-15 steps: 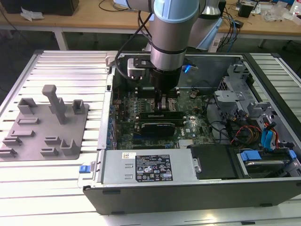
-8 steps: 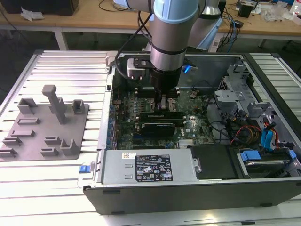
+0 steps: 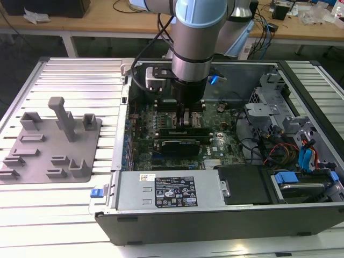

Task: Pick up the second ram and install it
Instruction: 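Insert the second ram into the second slot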

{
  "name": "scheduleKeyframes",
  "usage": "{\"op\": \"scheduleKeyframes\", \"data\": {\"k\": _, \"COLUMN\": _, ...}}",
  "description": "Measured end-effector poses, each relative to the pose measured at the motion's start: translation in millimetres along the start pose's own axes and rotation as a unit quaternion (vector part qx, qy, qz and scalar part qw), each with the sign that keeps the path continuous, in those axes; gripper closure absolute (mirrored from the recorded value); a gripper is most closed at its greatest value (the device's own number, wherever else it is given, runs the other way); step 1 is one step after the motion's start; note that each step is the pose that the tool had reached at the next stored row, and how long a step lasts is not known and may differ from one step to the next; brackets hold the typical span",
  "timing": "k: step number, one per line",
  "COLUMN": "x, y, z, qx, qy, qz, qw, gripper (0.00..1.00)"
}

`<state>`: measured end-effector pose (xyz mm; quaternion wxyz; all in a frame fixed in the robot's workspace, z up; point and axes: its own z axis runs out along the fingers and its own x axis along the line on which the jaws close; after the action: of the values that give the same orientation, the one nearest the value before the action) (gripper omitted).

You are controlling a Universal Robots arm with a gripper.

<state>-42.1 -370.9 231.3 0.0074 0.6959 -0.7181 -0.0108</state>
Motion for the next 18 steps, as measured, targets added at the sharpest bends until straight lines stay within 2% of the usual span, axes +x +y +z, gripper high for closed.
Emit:
{"op": "scheduleKeyframes", "data": {"k": 13, "x": 0.0, "y": 0.0, "z": 2.8, "qx": 0.0000, "qy": 0.0000, "qz": 0.000, "qw": 1.0000, "gripper": 0.90}}
{"op": "scheduleKeyframes", "data": {"k": 14, "x": 0.0, "y": 0.0, "z": 2.8, "qx": 0.0000, "qy": 0.0000, "qz": 0.000, "qw": 1.0000, "gripper": 0.84}}
{"op": "scheduleKeyframes", "data": {"k": 15, "x": 0.0, "y": -0.1, "z": 2.2, "qx": 0.0000, "qy": 0.0000, "qz": 0.000, "qw": 1.0000, "gripper": 0.84}}
{"op": "scheduleKeyframes", "data": {"k": 18, "x": -0.1, "y": 0.3, "z": -11.4, "qx": 0.0000, "qy": 0.0000, "qz": 0.000, "qw": 1.0000, "gripper": 0.84}}
